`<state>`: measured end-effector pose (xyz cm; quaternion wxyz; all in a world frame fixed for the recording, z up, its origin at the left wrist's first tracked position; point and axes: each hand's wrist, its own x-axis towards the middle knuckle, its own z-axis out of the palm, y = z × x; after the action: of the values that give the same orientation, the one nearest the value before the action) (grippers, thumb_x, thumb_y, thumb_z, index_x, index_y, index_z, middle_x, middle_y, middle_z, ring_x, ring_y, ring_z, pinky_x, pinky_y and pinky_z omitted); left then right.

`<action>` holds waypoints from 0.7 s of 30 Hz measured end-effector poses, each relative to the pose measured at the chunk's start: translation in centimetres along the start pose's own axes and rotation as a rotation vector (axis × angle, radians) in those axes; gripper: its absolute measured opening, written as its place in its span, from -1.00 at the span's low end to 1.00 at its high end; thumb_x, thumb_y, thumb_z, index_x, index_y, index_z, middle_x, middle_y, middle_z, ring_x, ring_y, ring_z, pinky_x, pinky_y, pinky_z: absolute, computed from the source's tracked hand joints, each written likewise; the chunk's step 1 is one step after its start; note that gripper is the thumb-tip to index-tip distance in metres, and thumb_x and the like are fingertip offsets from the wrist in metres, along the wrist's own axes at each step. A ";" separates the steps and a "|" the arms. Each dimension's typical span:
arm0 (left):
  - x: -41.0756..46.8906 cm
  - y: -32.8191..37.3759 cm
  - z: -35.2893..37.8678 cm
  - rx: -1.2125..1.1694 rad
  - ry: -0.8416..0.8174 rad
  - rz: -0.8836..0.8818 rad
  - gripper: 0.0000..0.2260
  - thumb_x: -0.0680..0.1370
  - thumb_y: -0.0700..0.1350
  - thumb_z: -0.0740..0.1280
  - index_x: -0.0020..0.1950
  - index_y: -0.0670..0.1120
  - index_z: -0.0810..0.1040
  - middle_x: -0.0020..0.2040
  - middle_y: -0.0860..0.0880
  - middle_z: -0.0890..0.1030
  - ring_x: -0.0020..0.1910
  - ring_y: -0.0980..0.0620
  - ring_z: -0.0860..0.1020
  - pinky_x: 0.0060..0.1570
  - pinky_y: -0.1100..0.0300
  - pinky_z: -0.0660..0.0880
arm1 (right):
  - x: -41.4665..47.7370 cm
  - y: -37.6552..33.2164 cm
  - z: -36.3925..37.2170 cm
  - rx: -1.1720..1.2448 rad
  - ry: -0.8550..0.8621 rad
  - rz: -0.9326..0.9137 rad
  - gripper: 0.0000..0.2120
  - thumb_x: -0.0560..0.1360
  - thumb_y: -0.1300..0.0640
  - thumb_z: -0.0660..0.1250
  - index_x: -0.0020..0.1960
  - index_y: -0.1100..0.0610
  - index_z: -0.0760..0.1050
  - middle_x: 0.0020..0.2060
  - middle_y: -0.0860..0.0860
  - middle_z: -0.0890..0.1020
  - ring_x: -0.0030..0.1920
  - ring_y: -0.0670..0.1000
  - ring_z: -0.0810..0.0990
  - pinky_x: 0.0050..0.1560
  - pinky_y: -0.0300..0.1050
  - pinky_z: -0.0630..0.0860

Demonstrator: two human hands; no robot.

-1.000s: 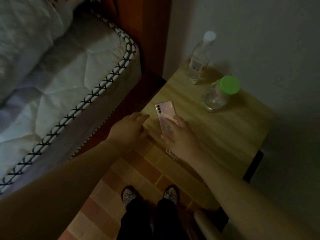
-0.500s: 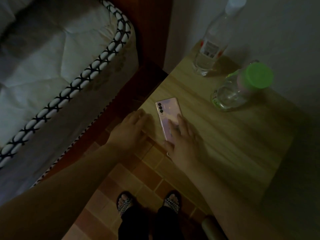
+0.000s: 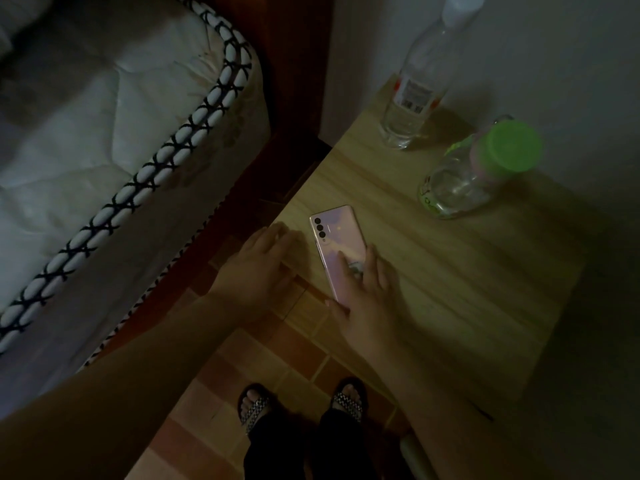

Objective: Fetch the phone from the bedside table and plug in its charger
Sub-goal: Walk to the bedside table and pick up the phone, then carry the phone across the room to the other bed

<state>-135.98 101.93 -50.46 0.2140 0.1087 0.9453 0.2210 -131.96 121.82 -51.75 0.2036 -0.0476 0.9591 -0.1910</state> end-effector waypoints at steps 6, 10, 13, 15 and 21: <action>-1.1 1.1 -0.3 -0.094 0.087 -0.014 -0.46 0.53 0.02 0.22 0.46 -0.05 0.14 0.48 -0.10 0.19 0.40 -0.13 0.19 0.15 -0.05 0.35 | -0.7 0.4 -0.5 0.136 0.007 0.020 -0.31 0.48 -0.01 0.28 0.48 -0.12 -0.03 0.51 0.06 -0.11 0.47 0.13 -0.16 0.40 0.23 0.09; -2.2 1.7 -0.9 -0.151 0.109 -0.038 -0.45 0.53 0.02 0.22 0.48 -0.05 0.12 0.50 -0.13 0.17 0.42 -0.15 0.19 0.20 -0.01 0.31 | -1.4 0.5 -1.2 0.254 -0.031 0.035 -0.31 0.49 0.03 0.29 0.48 -0.15 -0.03 0.51 0.01 -0.15 0.47 0.13 -0.16 0.38 0.15 0.21; -3.2 2.3 -1.9 -0.180 0.117 -0.057 -0.45 0.54 0.03 0.23 0.48 -0.04 0.13 0.50 -0.14 0.17 0.43 -0.15 0.19 0.25 0.01 0.28 | -1.9 0.0 -2.1 0.283 -0.084 0.076 -0.35 0.51 -0.01 0.24 0.46 -0.19 -0.05 0.50 -0.02 -0.19 0.46 0.13 -0.14 0.33 0.16 0.29; -4.2 3.0 -3.0 -0.198 0.122 -0.063 -0.44 0.54 0.05 0.21 0.48 -0.03 0.11 0.50 -0.14 0.17 0.43 -0.14 0.18 0.28 0.03 0.24 | -2.5 -0.8 -3.2 0.331 -0.108 0.109 -0.39 0.52 -0.04 0.20 0.46 -0.17 -0.02 0.50 -0.02 -0.16 0.46 0.12 -0.09 0.32 0.10 0.29; -9.4 6.9 -9.3 -0.240 0.156 -0.097 -0.44 0.53 0.14 0.13 0.49 0.03 0.08 0.50 -0.08 0.16 0.44 -0.06 0.16 0.31 0.12 0.16 | -7.1 -4.6 -9.8 0.495 -0.076 0.105 -0.46 0.54 -0.06 0.20 0.46 -0.13 0.07 0.50 0.03 -0.03 0.45 0.05 -0.01 0.36 0.02 0.22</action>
<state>-131.15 101.74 -36.36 0.1619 0.0192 0.9299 0.3296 -129.45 122.18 -39.05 0.2545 0.0467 0.8759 -0.4072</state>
